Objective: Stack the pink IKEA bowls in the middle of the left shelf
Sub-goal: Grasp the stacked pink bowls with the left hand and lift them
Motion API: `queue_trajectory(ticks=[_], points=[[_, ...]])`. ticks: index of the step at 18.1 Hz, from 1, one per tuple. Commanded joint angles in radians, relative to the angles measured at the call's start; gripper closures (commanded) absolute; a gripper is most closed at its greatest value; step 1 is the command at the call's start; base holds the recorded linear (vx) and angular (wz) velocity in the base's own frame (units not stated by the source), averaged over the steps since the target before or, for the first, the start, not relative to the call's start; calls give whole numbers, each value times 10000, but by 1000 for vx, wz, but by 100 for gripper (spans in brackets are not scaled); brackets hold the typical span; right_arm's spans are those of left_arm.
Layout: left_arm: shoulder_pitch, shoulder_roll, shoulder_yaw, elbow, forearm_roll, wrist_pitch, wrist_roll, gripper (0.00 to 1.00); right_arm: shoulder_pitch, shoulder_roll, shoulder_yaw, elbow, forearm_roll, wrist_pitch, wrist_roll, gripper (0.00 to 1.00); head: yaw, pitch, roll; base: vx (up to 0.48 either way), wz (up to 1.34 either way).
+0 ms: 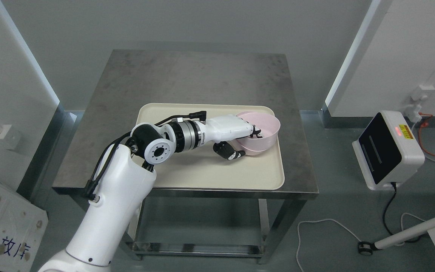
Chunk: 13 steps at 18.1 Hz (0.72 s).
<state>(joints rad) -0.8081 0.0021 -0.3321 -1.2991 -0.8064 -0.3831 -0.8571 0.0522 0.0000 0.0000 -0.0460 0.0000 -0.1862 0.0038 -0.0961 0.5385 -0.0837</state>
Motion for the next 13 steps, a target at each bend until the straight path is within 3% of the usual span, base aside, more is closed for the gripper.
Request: queue_trajectory(ticks=[1, 8, 13], points=[[-18, 153, 1479, 566, 577, -19, 42, 99, 0, -175, -92, 0, 77, 6, -8, 0, 0, 0, 0, -1, -12], [104, 153, 2874, 16, 3641, 119, 27, 100, 0, -175, -92, 0, 77, 6, -8, 0, 0, 0, 0, 2, -4], [1344, 153, 3535, -1318, 5163, -110, -524, 99, 0, -175, -92, 0, 77, 6, -8, 0, 0, 0, 0, 0, 0]])
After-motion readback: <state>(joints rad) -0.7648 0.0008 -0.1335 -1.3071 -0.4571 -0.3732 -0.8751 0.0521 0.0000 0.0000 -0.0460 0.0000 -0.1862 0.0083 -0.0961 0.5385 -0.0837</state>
